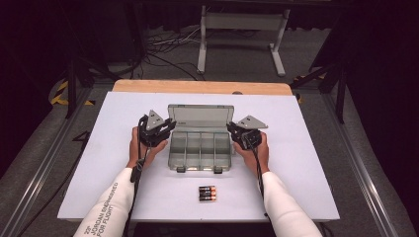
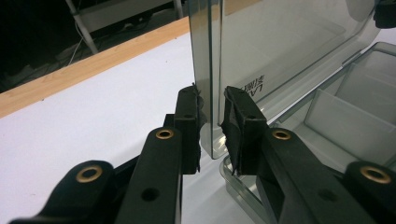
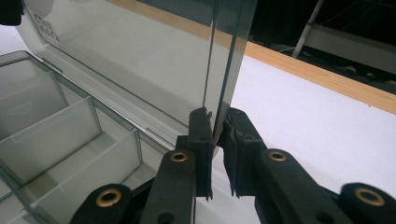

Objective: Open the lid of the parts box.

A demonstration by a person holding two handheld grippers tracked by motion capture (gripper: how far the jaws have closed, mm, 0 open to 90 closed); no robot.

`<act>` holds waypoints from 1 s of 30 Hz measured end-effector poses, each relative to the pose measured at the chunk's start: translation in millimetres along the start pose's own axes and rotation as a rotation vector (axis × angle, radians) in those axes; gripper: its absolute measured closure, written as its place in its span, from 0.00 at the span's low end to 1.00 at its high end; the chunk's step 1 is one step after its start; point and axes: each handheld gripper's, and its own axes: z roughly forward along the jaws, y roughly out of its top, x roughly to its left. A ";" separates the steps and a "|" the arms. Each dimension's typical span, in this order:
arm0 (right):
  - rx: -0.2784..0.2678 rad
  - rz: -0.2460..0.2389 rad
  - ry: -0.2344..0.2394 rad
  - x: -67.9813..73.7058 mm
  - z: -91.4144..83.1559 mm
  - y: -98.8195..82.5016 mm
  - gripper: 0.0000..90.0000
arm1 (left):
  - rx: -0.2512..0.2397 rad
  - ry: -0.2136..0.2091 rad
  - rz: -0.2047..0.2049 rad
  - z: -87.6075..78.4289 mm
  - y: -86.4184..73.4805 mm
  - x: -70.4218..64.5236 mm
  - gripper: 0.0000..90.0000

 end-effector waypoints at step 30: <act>0.065 0.040 0.007 -5.3 15.5 -0.4 0.88 | 0.117 -0.002 -0.036 19.5 -4.5 6.1 0.85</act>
